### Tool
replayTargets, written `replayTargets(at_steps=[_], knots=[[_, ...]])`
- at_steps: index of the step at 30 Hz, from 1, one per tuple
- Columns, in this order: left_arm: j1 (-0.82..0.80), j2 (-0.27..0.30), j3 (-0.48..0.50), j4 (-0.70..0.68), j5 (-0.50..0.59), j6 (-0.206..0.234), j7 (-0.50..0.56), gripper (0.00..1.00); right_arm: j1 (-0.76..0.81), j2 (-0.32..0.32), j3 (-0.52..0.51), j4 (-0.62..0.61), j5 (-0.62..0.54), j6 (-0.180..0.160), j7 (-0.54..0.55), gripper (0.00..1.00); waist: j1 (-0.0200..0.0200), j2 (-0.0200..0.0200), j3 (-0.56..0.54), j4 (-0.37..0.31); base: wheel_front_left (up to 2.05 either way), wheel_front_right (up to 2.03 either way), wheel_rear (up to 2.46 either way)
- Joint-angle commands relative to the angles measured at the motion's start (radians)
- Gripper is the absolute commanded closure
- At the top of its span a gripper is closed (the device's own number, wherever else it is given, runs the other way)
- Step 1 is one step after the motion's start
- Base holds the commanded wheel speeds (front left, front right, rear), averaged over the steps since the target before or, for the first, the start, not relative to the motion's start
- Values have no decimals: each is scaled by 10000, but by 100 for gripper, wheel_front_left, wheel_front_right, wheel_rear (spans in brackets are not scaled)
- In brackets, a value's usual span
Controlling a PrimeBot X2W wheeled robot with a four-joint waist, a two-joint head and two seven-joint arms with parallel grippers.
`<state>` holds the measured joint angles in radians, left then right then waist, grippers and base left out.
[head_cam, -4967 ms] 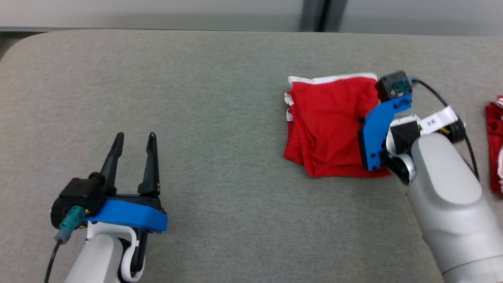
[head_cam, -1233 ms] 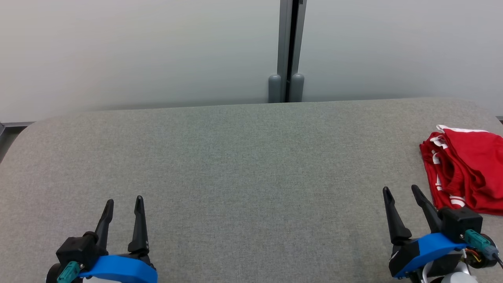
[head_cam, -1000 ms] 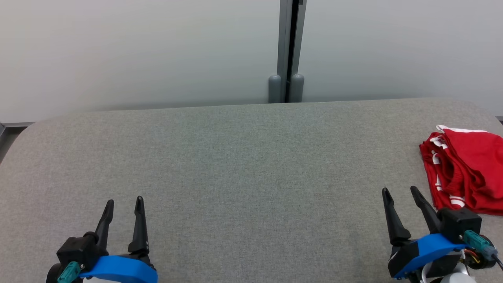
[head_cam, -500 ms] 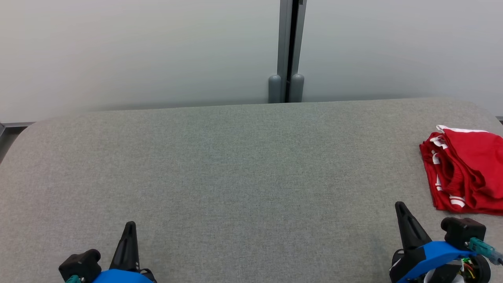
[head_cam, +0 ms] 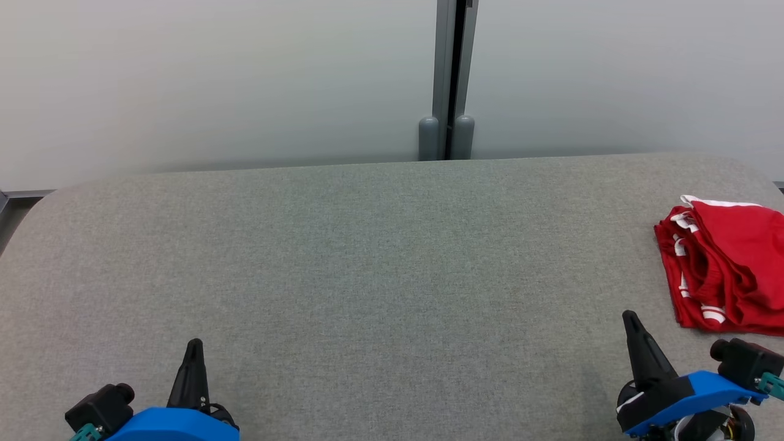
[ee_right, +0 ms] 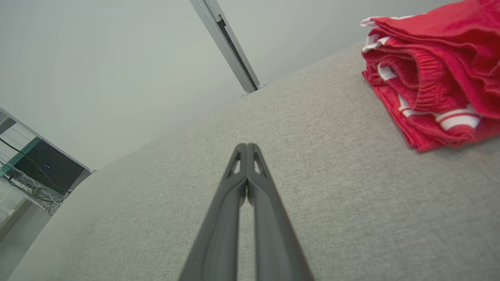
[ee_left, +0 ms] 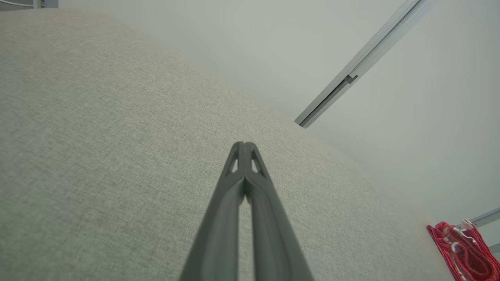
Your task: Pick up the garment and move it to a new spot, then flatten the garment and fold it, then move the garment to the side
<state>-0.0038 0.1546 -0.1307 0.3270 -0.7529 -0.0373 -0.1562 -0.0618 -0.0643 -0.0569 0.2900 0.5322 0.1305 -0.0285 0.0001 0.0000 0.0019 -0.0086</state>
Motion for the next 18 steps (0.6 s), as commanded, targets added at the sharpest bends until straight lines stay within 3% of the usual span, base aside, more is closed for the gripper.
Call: replayTargets(at_steps=[1, 18], knots=[[-330, 26, 181, -183, -306, -85, 71, 100, -208, 13, -55, -191, 393, 1, 27, 100, 0, 0, 0, 2, 0, 0, 0], [-531, -224, 737, -354, -2298, -293, 702, 100, -299, 44, -179, -270, 2896, 2, 363, 100, 0, 0, 2, 16, 0, 0, 0]])
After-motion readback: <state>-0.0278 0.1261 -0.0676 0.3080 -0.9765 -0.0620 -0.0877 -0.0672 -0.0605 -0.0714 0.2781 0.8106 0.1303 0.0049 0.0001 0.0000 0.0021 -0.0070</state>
